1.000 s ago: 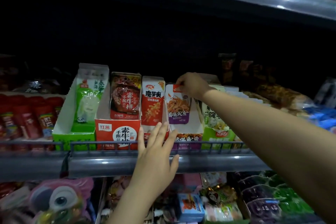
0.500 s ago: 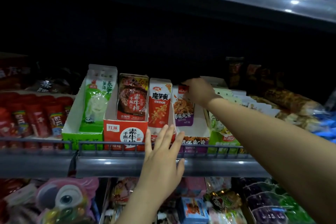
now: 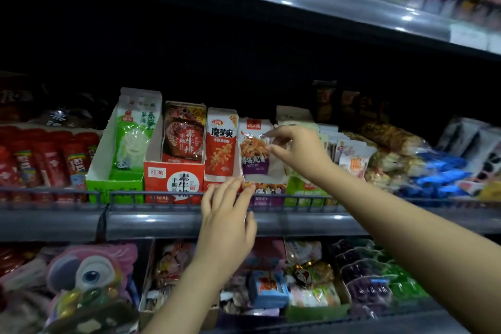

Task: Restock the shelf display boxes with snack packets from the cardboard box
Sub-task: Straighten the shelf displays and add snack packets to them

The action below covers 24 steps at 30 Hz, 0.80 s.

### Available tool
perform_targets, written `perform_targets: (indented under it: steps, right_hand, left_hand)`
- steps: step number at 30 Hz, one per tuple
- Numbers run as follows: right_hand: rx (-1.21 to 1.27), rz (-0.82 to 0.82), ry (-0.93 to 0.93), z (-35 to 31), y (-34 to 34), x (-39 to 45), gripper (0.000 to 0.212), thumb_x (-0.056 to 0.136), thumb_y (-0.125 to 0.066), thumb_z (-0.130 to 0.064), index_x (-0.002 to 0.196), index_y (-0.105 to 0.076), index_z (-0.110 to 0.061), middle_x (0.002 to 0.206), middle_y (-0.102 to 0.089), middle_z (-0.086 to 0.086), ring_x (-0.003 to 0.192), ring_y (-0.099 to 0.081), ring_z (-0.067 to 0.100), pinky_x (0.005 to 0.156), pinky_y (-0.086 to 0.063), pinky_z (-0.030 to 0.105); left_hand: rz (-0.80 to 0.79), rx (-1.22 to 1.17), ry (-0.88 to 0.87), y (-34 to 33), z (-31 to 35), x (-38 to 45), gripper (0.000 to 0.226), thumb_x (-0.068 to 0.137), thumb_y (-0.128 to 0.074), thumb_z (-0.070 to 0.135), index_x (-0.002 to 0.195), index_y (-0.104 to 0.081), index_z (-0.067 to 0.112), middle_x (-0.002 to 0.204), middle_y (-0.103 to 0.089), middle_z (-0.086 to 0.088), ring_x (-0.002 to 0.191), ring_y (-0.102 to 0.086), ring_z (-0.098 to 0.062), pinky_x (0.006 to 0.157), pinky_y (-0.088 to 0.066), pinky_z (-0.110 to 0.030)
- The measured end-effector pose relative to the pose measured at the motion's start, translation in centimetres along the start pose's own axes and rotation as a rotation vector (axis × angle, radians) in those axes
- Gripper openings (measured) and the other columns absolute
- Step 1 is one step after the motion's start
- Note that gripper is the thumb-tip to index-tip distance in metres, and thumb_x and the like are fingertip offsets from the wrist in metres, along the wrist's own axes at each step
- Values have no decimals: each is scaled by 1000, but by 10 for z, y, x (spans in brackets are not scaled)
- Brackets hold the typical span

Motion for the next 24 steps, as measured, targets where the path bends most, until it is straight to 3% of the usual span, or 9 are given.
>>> perform_targets:
  steps: [3,5,8,11,15,18,24]
  right_hand:
    - [125,-7,-51,8,-4,-44,25,85,-67,-22,110,-67,-18,89,-65,-8,80,-58,4,70,-46,9]
    - [204,-35,-109,19,-17,-72,21,84,-68,-23,104,-70,-20,85,-67,-7,78,-61,6,72,-52,18]
    - [285,-60,-205,39,-46,-116,15,82,-70,-23,97,-71,-20,77,-65,-9,70,-57,1,70,-48,16]
    - [403,-75,-328,63,-82,-163,12,81,-72,-22,93,-72,-19,80,-69,0,72,-62,11,71,-50,22]
    - [529,-130,-490,95,-143,-227,5,82,-71,-20,86,-69,-23,80,-70,4,74,-64,16,71,-52,27]
    - [650,-176,-662,114,-192,-280,5,84,-69,-18,89,-69,-17,75,-64,0,69,-58,8,66,-45,17]
    - [773,-289,-923,137,-279,-372,22,84,-68,-14,102,-68,-2,87,-67,6,75,-61,8,62,-44,4]
  left_hand:
    - [56,-61,34,5,2,-16,38,86,-49,22,122,-59,15,123,-57,0,120,-40,-15,106,-22,-33]
    - [12,-76,61,1,3,-29,31,90,-52,18,120,-60,15,119,-57,2,115,-47,-17,102,-29,-33]
    - [-61,-101,93,-11,4,-51,29,92,-53,17,120,-60,17,117,-56,4,107,-49,-14,96,-35,-32]
    - [-145,-165,177,-39,-5,-77,27,91,-53,16,116,-61,17,113,-57,1,98,-57,-19,89,-45,-35]
    - [-212,-315,392,-81,-25,-120,20,90,-53,12,107,-63,17,103,-57,-1,80,-56,-11,72,-41,-20]
    - [-310,-316,526,-117,-39,-152,18,94,-50,16,107,-62,18,98,-52,5,71,-48,-1,61,-34,-11]
    - [-593,-326,841,-199,-81,-245,22,95,-48,16,111,-62,12,107,-61,1,96,-57,-14,77,-40,-22]
Point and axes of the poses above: each hand's wrist, its own x-axis towards the middle knuckle, its own y-axis out of the back of the hand, z = x × y, the point moved 10 cm from there along x, towards the middle knuckle
